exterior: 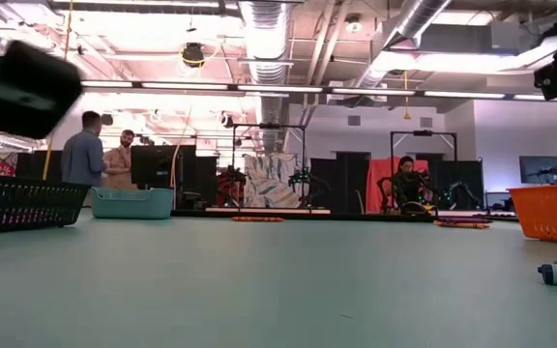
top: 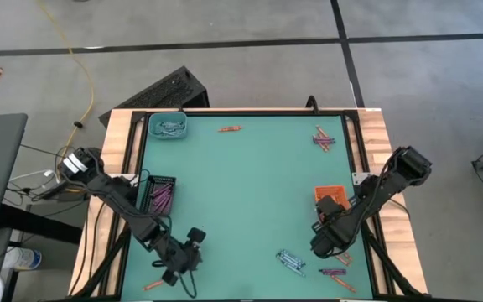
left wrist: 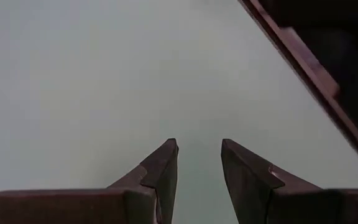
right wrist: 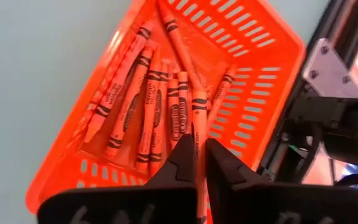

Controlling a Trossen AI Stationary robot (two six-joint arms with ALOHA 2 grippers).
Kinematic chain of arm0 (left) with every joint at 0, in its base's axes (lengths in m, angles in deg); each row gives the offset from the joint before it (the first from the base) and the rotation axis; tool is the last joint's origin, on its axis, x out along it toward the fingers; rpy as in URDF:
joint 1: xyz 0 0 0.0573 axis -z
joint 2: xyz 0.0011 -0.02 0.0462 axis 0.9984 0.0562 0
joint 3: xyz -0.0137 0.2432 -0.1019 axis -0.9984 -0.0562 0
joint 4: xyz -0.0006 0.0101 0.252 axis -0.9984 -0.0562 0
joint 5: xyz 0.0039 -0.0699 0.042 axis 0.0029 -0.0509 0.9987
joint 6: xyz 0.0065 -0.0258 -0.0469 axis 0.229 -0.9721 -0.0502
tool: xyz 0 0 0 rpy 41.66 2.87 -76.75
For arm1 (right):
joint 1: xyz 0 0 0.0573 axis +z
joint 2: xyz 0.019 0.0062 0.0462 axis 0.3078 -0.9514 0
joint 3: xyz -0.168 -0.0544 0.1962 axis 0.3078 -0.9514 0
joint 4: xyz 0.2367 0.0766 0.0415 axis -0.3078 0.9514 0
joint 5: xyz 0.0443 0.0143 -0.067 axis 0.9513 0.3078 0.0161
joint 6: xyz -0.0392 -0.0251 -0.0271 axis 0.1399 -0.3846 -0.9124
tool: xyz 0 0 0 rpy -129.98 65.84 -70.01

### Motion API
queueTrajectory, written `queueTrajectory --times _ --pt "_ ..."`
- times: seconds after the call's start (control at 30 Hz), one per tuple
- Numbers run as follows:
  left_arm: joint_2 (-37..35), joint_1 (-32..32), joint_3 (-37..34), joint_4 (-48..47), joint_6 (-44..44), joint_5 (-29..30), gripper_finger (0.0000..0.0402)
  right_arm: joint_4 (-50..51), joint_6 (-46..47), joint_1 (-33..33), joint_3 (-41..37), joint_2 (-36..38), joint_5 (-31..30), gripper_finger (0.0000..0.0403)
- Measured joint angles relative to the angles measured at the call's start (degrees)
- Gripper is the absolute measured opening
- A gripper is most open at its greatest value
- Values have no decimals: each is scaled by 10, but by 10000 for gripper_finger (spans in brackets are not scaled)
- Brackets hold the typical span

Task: Sort crayons
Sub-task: Put the orange crayon into the orange bin

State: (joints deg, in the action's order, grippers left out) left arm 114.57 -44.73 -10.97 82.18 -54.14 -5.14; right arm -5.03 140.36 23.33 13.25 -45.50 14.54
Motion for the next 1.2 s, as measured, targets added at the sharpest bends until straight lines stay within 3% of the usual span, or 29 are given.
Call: queueTrajectory --times 0.23,0.47,0.73,0.87,1.2 --pt "0 63 54 -163 -120 0 114 -17 -5 0 -2 0 -2 48" --pt "-1 141 125 -309 -297 45 114 -23 -4 10 -2 0 -11 62" --pt "0 216 133 -310 -489 92 114 -26 9 31 -2 0 -27 77" --pt "0 240 133 -312 -539 124 114 -31 9 38 -1 2 -39 87" --pt "0 277 133 -333 -618 152 114 -21 -25 67 66 2 -170 112"
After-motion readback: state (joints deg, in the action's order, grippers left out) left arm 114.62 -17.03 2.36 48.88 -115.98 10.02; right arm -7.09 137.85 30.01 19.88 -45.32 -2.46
